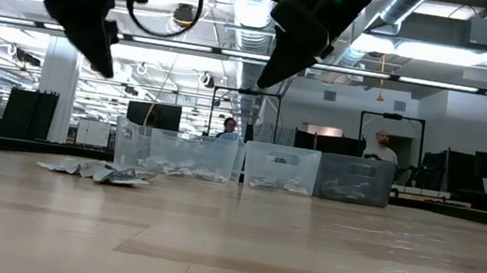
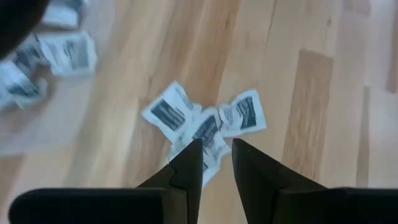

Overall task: Pick & Place First Aid Supplies
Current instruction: Put the towelette pack into the bottom transparent bin

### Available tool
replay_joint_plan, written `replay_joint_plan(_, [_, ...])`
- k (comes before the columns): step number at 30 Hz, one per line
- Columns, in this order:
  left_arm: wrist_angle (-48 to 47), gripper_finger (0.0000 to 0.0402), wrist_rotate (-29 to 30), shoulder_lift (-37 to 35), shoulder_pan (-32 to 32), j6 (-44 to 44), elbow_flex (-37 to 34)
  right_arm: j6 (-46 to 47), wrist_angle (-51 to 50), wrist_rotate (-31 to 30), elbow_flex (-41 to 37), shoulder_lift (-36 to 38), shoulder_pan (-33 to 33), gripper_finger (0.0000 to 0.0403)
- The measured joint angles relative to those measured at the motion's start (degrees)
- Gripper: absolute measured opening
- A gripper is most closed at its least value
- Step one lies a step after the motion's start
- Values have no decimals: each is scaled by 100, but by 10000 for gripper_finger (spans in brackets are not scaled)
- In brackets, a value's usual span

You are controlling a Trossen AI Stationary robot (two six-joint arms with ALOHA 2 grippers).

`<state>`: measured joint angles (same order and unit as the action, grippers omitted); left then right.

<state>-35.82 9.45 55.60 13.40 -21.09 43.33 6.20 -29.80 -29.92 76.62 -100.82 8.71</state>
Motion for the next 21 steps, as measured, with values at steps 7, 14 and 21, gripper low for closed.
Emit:
replay_joint_plan(7, [-21, 86, 0, 800, 379, -723, -2, -234, -30, 0, 0, 0, -149, 126])
replay_joint_plan(14, [5, 86, -7, 1185, 418, -1139, -2, -632, -178, 3, -2, 0, -205, 124])
replay_joint_plan(21, [118, 86, -13, 1639, 418, -1983, -2, -1147, -199, 3, -2, 0, -313, 124])
